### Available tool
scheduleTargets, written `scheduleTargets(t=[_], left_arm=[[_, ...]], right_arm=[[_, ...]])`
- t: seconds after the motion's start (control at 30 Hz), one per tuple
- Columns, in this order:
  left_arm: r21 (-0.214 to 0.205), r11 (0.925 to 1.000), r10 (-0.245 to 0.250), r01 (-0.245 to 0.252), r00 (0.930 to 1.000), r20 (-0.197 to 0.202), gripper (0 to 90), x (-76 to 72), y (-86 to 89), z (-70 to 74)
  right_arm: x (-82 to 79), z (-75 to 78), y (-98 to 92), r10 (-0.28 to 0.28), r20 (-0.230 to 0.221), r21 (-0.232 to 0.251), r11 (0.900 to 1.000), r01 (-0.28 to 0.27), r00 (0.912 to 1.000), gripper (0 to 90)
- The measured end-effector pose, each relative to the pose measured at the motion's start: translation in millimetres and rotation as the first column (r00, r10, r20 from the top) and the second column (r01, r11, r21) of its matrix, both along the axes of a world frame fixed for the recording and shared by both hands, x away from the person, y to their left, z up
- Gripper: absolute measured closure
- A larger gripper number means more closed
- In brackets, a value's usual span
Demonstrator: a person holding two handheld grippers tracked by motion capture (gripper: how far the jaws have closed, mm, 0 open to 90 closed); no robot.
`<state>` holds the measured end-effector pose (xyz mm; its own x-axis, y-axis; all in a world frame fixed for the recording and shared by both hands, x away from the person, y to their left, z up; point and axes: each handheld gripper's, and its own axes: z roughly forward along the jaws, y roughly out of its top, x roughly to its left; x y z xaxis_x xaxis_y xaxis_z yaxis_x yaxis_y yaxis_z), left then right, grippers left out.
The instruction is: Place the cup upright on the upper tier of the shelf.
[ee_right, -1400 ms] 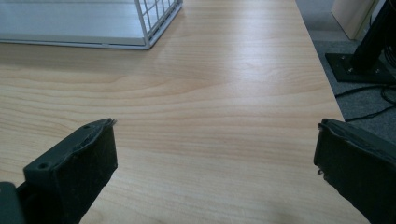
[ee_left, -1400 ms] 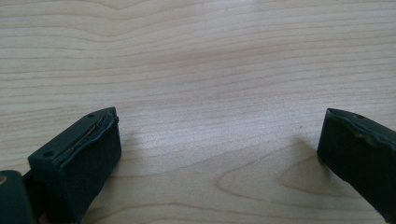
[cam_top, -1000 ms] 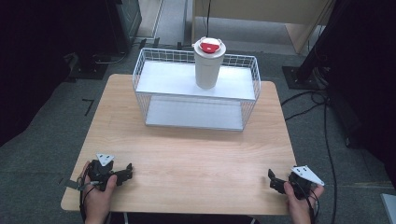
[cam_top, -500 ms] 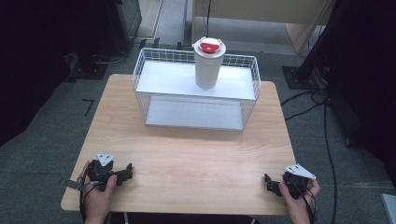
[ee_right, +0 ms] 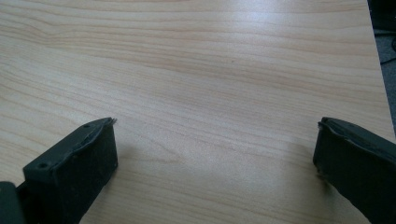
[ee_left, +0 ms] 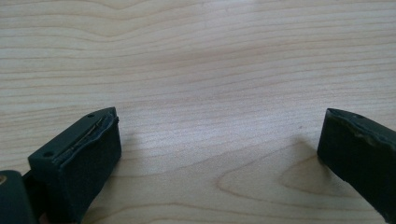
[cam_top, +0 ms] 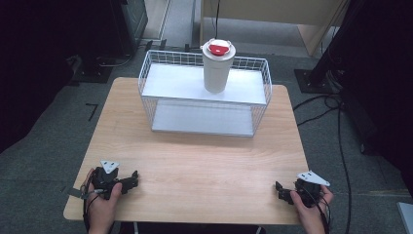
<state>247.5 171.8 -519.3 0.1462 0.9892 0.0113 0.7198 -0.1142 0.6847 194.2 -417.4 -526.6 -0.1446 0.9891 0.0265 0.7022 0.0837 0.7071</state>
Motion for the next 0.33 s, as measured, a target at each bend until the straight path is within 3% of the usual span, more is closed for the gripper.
scheduleTargets(t=[0.33], left_arm=[[-0.002,1.0,-0.003,0.003,1.0,0.001,0.0,-1.2,-1.5,-0.1]], right_arm=[[0.1,0.1,-0.6,-0.013,-0.001,0.002,0.9999,0.013,0.9999,0.0]])
